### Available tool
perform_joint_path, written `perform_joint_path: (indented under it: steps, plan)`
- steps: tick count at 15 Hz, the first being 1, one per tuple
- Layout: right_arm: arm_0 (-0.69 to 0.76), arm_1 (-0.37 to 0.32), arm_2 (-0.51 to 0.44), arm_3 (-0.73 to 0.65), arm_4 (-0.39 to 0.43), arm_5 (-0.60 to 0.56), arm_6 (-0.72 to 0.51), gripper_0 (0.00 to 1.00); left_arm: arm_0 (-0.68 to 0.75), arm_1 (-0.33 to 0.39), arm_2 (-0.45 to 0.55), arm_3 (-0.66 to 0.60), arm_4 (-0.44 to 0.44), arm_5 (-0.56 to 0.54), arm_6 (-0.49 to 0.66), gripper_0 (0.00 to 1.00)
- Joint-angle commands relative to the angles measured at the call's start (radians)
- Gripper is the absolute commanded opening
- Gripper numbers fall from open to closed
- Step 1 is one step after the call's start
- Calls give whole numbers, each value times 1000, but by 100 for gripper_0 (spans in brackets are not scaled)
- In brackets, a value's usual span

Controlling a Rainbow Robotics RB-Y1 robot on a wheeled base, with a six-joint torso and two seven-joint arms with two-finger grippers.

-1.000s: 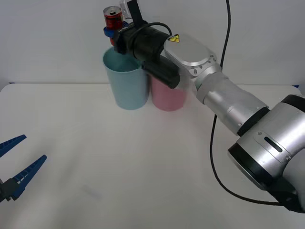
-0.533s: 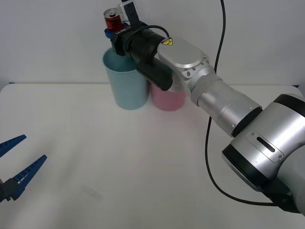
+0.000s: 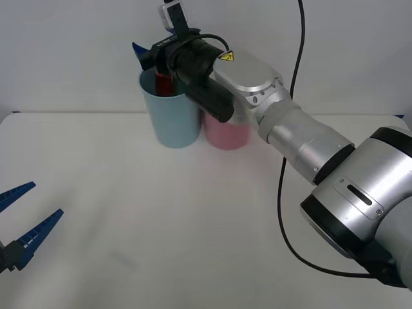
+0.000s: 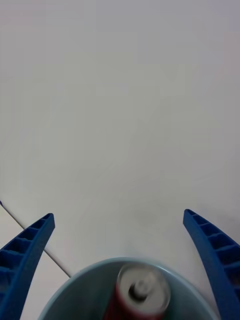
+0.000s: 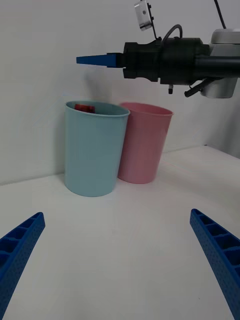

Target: Grasp the object on the table and drop it into the matching bin: aluminum can to the light blue bin, PET bottle to the pink bin.

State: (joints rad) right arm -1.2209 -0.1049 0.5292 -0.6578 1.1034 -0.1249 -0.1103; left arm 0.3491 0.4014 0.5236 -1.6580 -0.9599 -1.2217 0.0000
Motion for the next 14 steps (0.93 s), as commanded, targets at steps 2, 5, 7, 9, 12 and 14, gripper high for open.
perform_joint_path:
  steps: [2, 5, 7, 9, 12, 14]
  plan:
    - [47, -62, -1, -95, -37, -82, 4, 100, 0, 0, 0, 0, 0, 0, 0, 100]
    - [159, -145, -1, -266, -37, -116, 12, 100, 0, 0, 0, 0, 0, 0, 0, 100]
    - [210, -199, -1, -352, -57, -157, 11, 100, 0, 0, 0, 0, 0, 0, 0, 100]
    - [274, -256, -1, -451, -65, -170, 11, 100, 0, 0, 0, 0, 0, 0, 0, 100]
    - [400, -360, -1, -631, -85, -183, 12, 100, 0, 0, 0, 0, 0, 0, 0, 100]
    - [495, -441, -5, -757, -112, -199, 14, 100, 0, 0, 0, 0, 0, 0, 0, 100]
